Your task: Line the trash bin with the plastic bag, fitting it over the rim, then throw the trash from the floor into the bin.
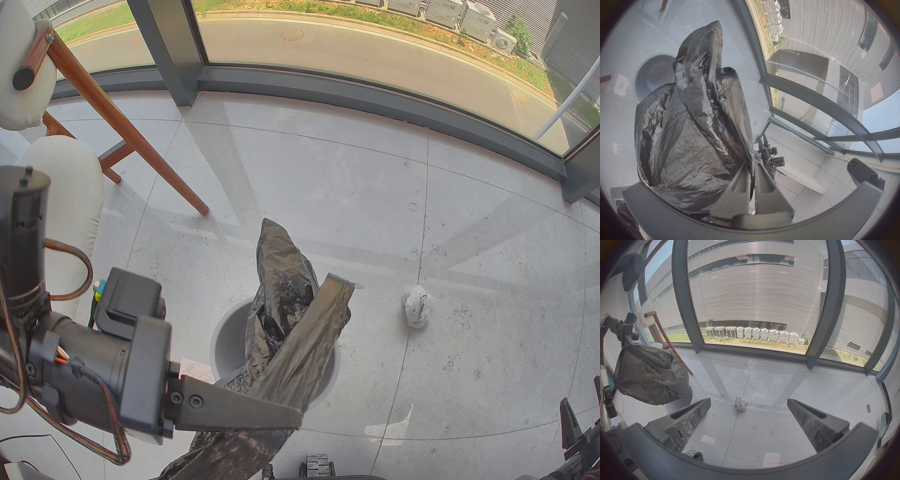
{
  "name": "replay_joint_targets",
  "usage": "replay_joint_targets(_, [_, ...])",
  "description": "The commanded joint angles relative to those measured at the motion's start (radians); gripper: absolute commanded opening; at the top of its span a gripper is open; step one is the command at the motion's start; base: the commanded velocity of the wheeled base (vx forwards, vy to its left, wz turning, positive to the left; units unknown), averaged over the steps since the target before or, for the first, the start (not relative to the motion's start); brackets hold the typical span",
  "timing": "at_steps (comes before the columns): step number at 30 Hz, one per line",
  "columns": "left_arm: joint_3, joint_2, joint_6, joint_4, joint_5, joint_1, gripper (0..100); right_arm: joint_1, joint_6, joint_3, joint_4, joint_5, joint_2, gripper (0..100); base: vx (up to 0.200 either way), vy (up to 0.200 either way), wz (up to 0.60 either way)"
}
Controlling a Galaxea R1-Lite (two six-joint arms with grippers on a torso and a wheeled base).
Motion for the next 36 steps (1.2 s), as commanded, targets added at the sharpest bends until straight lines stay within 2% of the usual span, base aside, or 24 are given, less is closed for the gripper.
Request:
replay_joint_targets(1, [0.055,0.003,0.002,-0.002,0.002,0.004,0,0.000,-0.001,0.017,0.000,0.000,0.002,100,0.000,0.000,0.00])
replay_joint_targets(11, [0.118,-0.001,0.011,-0.005,0.009,0.028,0,-0.002,-0.001,0.017,0.000,0.000,0.005,100,0.000,0.000,0.00])
replay_joint_targets(17, [0.148,0.006,0.088,-0.026,0.006,0.082,0,-0.003,0.000,0.017,0.000,0.000,0.009,100,0.000,0.000,0.00])
replay_joint_targets(20, [0.170,0.008,0.097,-0.043,0.006,0.084,0,-0.003,0.000,0.017,0.000,0.000,0.009,100,0.000,0.000,0.00])
replay_joint_targets(29, [0.242,0.106,0.089,-0.300,0.007,0.120,0,-0.003,0.000,0.017,0.000,0.000,0.009,100,0.000,0.000,0.00])
replay_joint_targets(36, [0.290,0.131,0.094,-0.419,0.009,0.119,0,-0.003,0.000,0.017,0.000,0.000,0.011,100,0.000,0.000,0.00])
